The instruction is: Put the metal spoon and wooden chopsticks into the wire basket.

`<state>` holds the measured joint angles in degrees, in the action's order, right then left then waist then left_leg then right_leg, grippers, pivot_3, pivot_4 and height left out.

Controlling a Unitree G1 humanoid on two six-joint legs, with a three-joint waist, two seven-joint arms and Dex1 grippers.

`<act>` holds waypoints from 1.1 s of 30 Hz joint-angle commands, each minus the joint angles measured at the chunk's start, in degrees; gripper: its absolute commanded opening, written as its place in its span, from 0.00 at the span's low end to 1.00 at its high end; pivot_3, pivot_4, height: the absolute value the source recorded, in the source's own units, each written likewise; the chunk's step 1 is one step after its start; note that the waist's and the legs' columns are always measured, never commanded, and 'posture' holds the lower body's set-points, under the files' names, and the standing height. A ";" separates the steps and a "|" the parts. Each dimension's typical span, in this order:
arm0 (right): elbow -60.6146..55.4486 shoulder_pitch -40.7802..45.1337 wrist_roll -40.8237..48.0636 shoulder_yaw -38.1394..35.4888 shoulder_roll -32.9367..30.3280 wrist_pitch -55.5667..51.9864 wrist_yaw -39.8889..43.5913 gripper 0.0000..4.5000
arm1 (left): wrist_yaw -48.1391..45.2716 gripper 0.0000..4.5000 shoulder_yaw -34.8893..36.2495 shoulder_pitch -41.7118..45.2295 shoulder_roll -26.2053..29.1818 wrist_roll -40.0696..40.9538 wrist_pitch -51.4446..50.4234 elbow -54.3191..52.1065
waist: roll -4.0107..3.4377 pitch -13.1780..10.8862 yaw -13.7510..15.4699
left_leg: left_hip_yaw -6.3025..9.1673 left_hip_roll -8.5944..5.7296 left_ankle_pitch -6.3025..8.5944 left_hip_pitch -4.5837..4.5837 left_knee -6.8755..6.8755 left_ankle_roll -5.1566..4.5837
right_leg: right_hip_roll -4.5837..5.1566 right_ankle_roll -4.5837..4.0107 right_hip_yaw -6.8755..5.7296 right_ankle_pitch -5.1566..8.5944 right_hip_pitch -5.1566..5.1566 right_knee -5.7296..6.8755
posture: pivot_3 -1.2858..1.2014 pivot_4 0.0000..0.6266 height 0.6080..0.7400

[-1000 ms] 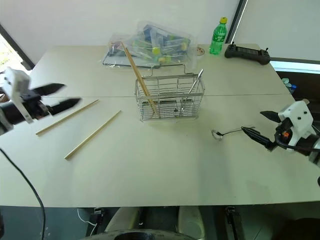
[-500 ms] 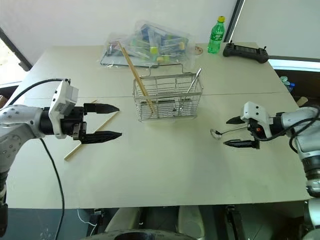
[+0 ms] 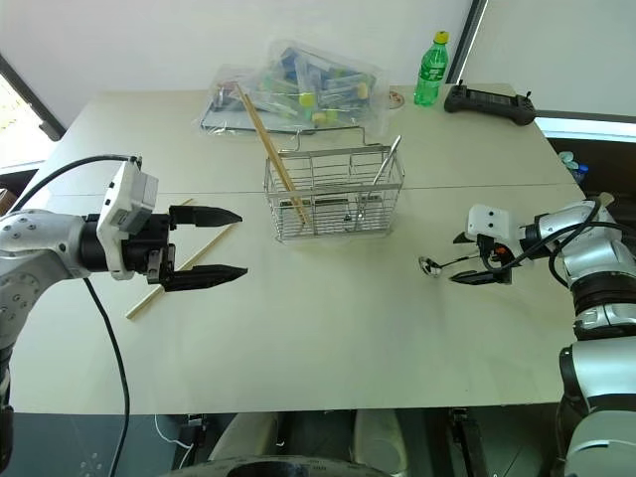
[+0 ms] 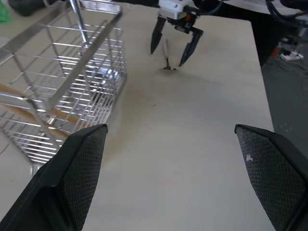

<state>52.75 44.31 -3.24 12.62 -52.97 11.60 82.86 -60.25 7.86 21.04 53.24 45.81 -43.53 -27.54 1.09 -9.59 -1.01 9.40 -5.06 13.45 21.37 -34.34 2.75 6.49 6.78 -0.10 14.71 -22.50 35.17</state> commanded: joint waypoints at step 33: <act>1.60 2.53 -1.98 -1.76 2.12 -2.56 -1.16 0.04 | -6.22 1.00 -3.61 8.42 0.60 -3.43 3.38 4.44 | 0.01 0.01 -0.04 | -0.02 0.01 0.00 0.00 -0.48 0.01 | -0.21 -0.05 0.10 -0.19 0.16 0.06 | 0.52 0.24 0.95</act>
<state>55.82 47.15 -5.94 12.46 -50.55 8.71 81.78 -66.17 3.52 27.96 53.72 42.85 -41.48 -23.22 1.10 -9.59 -1.05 9.38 -5.05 13.45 21.37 -34.82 2.76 6.27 6.73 0.00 14.52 -22.34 35.23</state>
